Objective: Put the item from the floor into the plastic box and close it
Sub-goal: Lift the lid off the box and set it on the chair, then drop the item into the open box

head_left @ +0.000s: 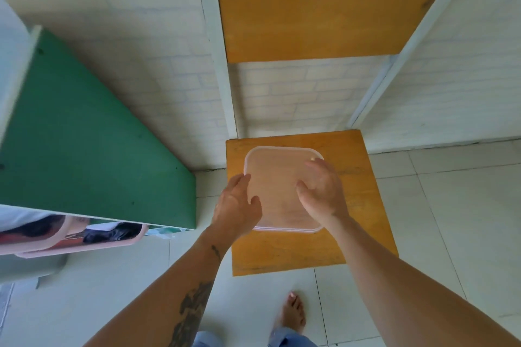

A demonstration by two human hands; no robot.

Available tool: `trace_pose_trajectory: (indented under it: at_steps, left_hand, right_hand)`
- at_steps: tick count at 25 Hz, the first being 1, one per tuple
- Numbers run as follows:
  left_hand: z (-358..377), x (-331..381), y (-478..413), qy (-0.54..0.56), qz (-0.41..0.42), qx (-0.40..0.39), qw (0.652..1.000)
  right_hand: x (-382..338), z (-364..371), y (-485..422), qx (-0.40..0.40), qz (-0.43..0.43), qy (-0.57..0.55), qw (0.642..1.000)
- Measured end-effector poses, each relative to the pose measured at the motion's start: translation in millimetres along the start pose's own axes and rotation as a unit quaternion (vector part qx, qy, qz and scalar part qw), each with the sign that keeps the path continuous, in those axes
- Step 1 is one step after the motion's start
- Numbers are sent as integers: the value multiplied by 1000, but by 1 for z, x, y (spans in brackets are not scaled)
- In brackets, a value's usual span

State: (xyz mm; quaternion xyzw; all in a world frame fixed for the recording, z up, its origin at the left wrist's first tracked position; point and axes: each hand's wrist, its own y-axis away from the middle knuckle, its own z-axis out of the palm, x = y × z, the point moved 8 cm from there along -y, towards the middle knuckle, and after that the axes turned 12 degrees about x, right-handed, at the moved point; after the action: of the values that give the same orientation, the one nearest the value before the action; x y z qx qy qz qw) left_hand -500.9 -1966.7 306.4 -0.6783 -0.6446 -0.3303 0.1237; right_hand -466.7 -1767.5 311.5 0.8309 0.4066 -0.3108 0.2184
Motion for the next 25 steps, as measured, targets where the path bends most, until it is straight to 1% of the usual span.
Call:
trace_pose_trajectory:
  at_steps: [2,4,6,11,14,16,20,22,25]
  left_hand:
    - [-38,11,10,37,-29,23,999]
    - [-78,19,25,79,-65,44,994]
    - [-125,31,44,119,-82,76,987]
    - [-244,61,94,157,-62,176,970]
    - [-306,65,126,170,-40,236,956]
    - [-342,56,144,180,-36,269,945]
    - [-417,18,161,204,-34,336,919]
    - [-452,-13,162,209,-34,351,912]
    - [-495,-68,151,209,-44,367,906]
  right_hand:
    - [-38,-19,12,-2,-18,-36,999]
    - [-79,-37,26,-19,-46,-66,997]
    - [-122,-58,43,-39,-69,-90,993]
    - [-233,-92,78,-94,-122,-152,976]
    - [-298,-89,97,-140,-175,-159,961]
    - [-336,-82,111,-158,-204,-154,954]
    - [-389,-57,135,-175,-220,-142,949]
    - [-408,-38,143,-166,-228,-125,951]
    - [-430,-12,150,-128,-227,-95,961]
